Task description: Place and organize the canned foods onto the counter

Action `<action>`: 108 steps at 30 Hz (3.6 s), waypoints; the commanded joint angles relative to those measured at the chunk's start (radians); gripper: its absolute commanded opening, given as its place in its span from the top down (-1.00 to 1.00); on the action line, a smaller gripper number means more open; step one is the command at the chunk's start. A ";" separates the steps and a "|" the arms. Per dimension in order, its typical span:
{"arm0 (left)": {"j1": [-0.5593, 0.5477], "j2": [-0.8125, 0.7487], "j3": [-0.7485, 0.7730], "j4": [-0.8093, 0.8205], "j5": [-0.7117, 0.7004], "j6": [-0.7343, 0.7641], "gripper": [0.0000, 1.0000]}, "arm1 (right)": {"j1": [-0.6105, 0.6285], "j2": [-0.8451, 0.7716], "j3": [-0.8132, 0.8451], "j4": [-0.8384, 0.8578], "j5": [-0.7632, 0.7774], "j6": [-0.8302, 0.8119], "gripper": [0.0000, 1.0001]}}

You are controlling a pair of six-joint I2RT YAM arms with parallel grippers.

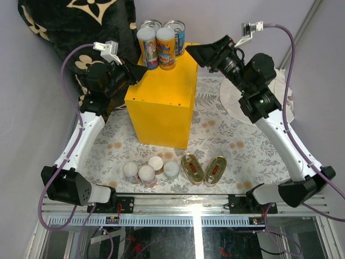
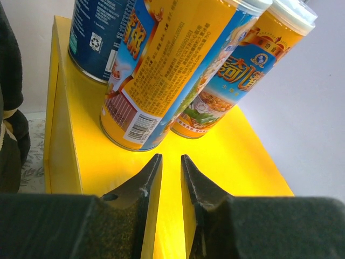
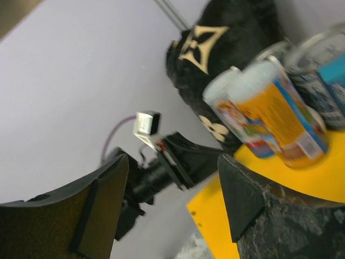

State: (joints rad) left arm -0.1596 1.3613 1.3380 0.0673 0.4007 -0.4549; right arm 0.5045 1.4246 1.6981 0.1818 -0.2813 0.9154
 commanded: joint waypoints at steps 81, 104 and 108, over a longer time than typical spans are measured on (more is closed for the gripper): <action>-0.013 -0.466 -0.333 -0.417 -0.318 0.123 -1.00 | 0.367 -0.060 -0.984 -0.927 0.675 0.377 -0.78; 0.054 -0.498 -0.346 -0.411 -0.269 0.141 -0.99 | 0.317 -0.125 0.159 -0.861 1.105 -0.487 1.00; 0.073 -0.501 -0.345 -0.407 -0.239 0.136 -0.99 | 0.256 0.029 0.381 -0.842 0.943 -0.485 1.00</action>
State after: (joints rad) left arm -0.1112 0.8635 1.0191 -0.2787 0.1265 -0.3607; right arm 0.8116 1.3174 1.9072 -0.7033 0.7502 0.5201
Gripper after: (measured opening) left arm 0.995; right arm 0.778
